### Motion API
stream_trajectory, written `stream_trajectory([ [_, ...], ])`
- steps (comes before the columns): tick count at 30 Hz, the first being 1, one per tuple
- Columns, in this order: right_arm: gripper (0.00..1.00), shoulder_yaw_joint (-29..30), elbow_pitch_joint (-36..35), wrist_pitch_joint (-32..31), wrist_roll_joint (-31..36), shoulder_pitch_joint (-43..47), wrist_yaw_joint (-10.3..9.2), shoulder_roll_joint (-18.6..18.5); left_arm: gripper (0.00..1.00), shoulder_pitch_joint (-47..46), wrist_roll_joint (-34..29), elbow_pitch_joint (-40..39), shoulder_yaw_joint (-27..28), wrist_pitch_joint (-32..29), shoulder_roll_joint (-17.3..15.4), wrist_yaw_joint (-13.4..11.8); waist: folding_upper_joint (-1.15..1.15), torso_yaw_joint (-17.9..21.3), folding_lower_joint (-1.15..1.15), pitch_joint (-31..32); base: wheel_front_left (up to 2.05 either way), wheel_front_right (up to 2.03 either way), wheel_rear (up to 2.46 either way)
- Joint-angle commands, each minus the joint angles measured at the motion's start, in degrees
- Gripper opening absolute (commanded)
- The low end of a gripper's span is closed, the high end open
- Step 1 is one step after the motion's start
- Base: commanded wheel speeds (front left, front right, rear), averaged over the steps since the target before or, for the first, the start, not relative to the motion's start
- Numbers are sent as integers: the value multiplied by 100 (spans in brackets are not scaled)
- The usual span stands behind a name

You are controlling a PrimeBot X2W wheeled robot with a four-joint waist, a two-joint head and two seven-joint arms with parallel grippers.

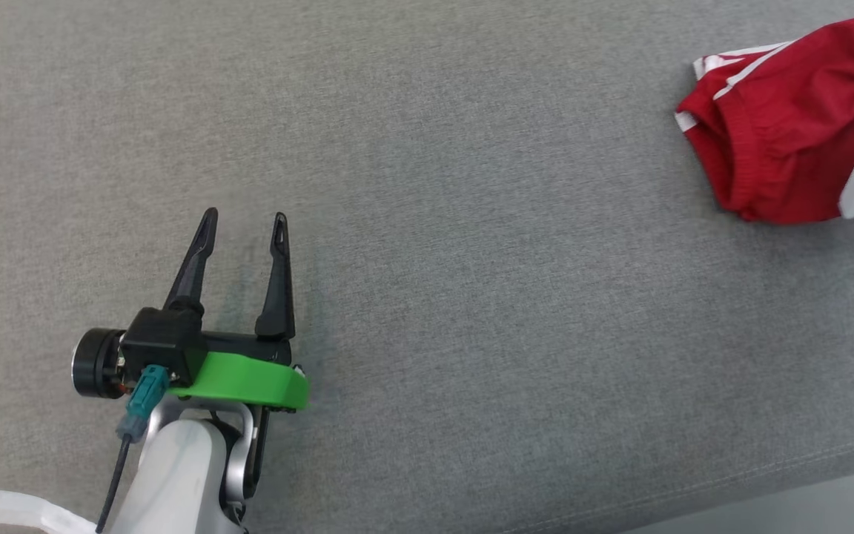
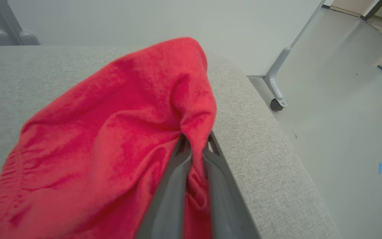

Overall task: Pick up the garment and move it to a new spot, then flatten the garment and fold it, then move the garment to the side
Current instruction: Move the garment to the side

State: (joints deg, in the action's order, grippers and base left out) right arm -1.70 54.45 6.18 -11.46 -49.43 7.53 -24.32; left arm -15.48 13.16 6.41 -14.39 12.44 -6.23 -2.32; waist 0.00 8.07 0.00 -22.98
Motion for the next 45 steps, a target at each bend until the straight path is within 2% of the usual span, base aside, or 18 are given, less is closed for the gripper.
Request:
stream_trajectory([
  [1, 0, 58, 99, 54, 70, -139, -7, -115, 100, 45, 10, -34, 21, 38, -32, -32, 0, -313, 0, -213, 0, 0, 0],
  [8, 0, 502, 564, 141, 415, -502, -7, -684, 100, 46, 45, -128, -3, 78, -14, -66, 0, -561, 0, -379, 0, 0, 0],
  [14, 0, 886, 775, 268, 847, -651, -8, -909, 100, 33, 68, -146, -35, 110, -7, -83, 0, -636, 0, -449, 0, 0, 0],
  [15, 24, 946, 789, 306, 923, -666, -7, -911, 100, 23, 70, -143, -46, 116, 1, -88, 0, -642, 0, -456, 0, 0, 0],
  [16, 78, 1029, 796, 371, 1037, -701, -8, -931, 100, 10, 73, -137, -54, 121, 6, -93, 0, -647, 0, -466, 0, 0, 0],
  [17, 100, 1096, 796, 425, 1131, -714, -7, -938, 100, -1, 73, -129, -62, 117, 8, -93, 0, -651, 0, -470, 0, 0, 0],
  [21, 100, 1412, 742, 622, 1540, -750, -7, -830, 100, -49, 83, -79, -91, 134, 20, -94, 0, -649, 0, -461, 0, 0, 0],
  [26, 100, 1624, 644, 729, 1860, -749, -7, -462, 100, -73, 139, 0, -105, 157, 41, -109, 0, -605, 0, -327, 0, 0, 0],
  [29, 100, 1596, 532, 808, 1838, -750, -7, -175, 100, -104, 210, 80, -70, 177, 46, -75, 0, -578, 0, -172, 0, 0, 0],
  [38, 100, 737, -7, 901, 1269, -220, -7, 632, 100, -209, 270, 541, 88, 260, 81, -81, 0, -544, 0, 494, 0, 0, 0],
  [45, 100, 199, -973, 900, 617, 740, -7, 1124, 100, -34, 343, 850, 241, 278, 168, -90, 0, -621, 0, 1100, 0, 0, 0],
])
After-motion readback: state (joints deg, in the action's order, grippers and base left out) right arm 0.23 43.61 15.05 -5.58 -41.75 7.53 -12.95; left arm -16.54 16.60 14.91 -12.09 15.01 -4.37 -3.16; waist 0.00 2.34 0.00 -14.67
